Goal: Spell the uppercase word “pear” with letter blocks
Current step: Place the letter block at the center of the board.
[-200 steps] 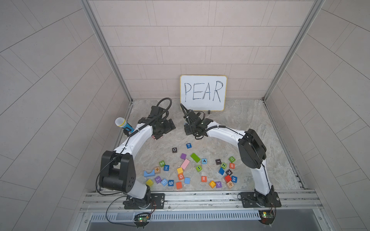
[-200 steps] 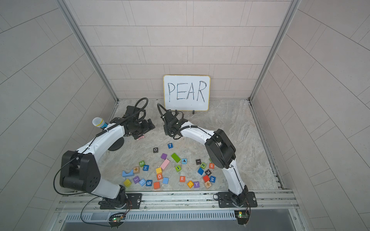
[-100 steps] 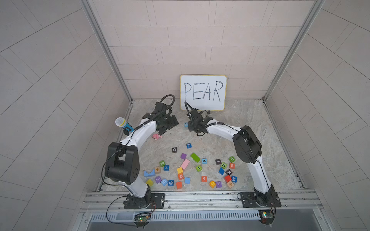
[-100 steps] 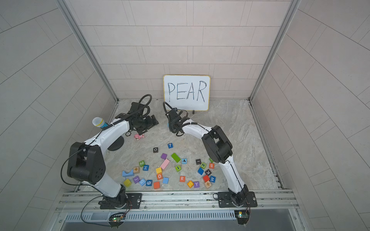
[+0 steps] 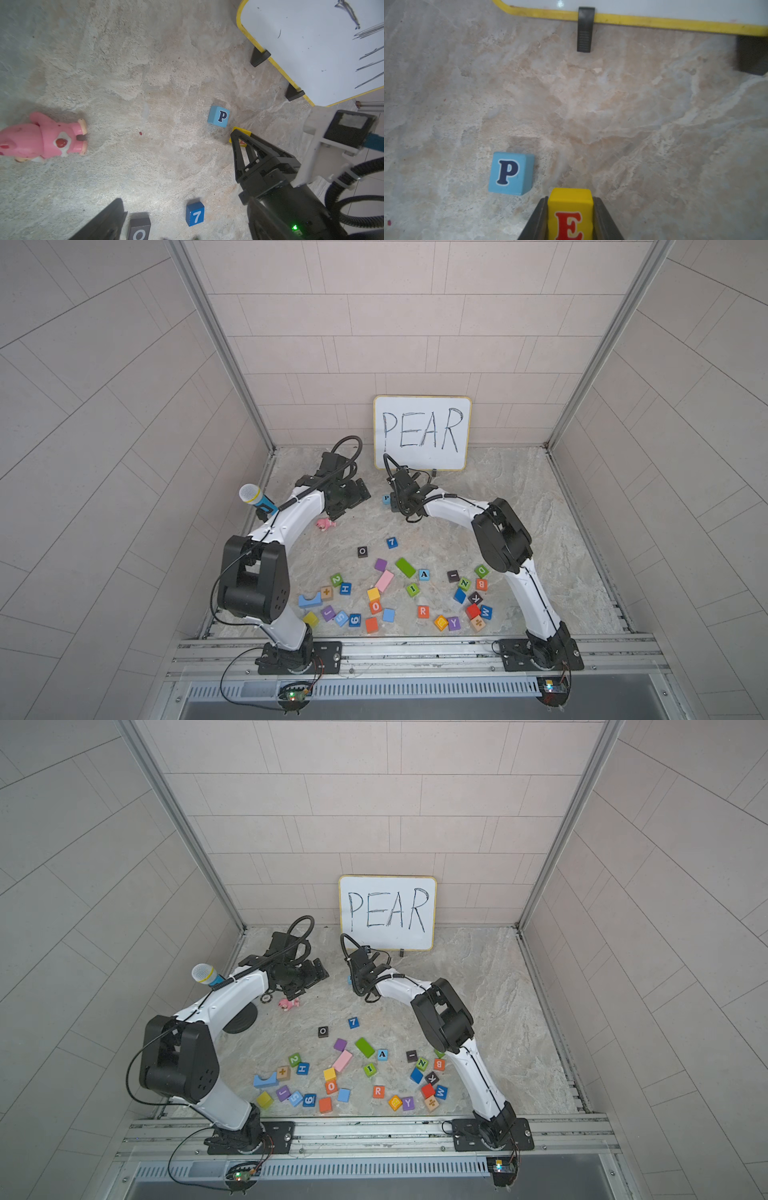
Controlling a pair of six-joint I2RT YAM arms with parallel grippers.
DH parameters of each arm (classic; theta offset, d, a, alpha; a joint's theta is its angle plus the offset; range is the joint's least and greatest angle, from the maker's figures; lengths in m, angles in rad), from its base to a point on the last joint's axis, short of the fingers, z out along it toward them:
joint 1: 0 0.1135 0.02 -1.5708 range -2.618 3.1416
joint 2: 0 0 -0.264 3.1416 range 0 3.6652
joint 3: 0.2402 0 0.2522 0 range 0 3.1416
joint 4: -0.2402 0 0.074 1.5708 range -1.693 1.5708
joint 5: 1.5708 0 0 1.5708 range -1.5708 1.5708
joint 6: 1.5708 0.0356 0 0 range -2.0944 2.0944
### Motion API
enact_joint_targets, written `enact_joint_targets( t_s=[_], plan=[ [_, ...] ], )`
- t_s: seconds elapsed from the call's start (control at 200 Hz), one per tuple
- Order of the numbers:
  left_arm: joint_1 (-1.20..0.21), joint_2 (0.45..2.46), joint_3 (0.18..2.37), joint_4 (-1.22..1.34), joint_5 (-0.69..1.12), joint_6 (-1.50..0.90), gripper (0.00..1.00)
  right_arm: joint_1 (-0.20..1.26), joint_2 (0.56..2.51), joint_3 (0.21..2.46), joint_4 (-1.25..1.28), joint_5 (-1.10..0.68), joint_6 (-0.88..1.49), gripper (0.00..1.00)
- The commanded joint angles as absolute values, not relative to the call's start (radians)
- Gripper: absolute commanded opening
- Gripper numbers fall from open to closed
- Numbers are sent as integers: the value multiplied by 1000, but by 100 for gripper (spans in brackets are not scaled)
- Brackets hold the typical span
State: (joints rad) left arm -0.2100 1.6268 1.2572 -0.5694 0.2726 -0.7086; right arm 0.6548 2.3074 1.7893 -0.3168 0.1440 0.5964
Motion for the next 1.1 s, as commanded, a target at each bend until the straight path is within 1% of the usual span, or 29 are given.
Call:
enact_joint_targets(
  t_s=[0.0,0.465,1.096],
  plan=[
    [-212,1644,1266,-568,270,-700,96,649,2330,1817,-316,176,617,33],
    [-213,1631,1265,-574,265,-684,96,649,2370,1842,-317,190,624,33],
    [-212,1623,1259,-578,259,-679,96,649,2402,1872,-322,160,640,34]
  ],
)
